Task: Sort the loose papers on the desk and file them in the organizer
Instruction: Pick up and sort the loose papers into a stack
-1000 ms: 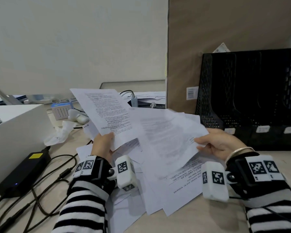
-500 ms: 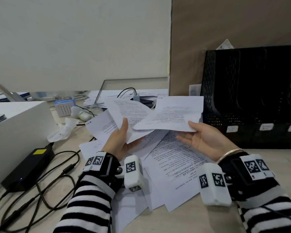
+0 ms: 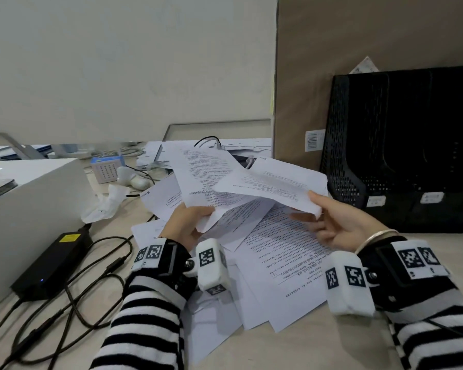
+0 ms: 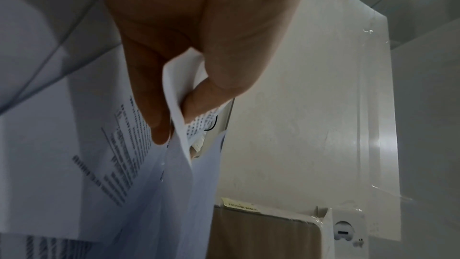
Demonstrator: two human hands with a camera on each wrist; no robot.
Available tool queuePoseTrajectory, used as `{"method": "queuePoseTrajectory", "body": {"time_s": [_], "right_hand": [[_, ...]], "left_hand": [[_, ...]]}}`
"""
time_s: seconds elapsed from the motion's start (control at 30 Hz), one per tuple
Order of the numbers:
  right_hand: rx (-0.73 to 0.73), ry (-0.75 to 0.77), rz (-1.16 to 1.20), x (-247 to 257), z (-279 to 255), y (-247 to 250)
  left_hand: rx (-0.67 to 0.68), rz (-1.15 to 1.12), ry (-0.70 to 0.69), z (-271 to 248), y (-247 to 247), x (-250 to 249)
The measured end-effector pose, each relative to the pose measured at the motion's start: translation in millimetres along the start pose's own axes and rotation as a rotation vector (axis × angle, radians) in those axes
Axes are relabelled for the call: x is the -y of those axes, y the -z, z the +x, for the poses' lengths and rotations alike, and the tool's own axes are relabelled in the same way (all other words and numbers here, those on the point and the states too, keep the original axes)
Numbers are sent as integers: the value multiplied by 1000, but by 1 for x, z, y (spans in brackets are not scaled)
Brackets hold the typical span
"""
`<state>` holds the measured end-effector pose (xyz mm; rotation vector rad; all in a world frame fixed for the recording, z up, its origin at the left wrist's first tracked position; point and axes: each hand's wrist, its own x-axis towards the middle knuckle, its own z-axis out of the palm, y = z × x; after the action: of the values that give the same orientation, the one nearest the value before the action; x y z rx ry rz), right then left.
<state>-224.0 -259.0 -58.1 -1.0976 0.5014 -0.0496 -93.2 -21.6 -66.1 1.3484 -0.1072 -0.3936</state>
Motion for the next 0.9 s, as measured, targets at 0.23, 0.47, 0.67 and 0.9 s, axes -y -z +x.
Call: {"method": "queuePoseTrajectory", "body": {"time_s": [0.23, 0.47, 0.67, 0.9], "right_hand": [[-16, 168, -38, -5, -4, -14], [99, 117, -252, -11, -11, -30], [20, 55, -266, -12, -3, -23], [-148, 143, 72, 3, 4, 3]], "left_hand": [[67, -17, -36, -5, -8, 0], [127, -2, -6, -5, -13, -3], [67, -64, 19, -3, -4, -3], [157, 61, 57, -15, 16, -19]]}}
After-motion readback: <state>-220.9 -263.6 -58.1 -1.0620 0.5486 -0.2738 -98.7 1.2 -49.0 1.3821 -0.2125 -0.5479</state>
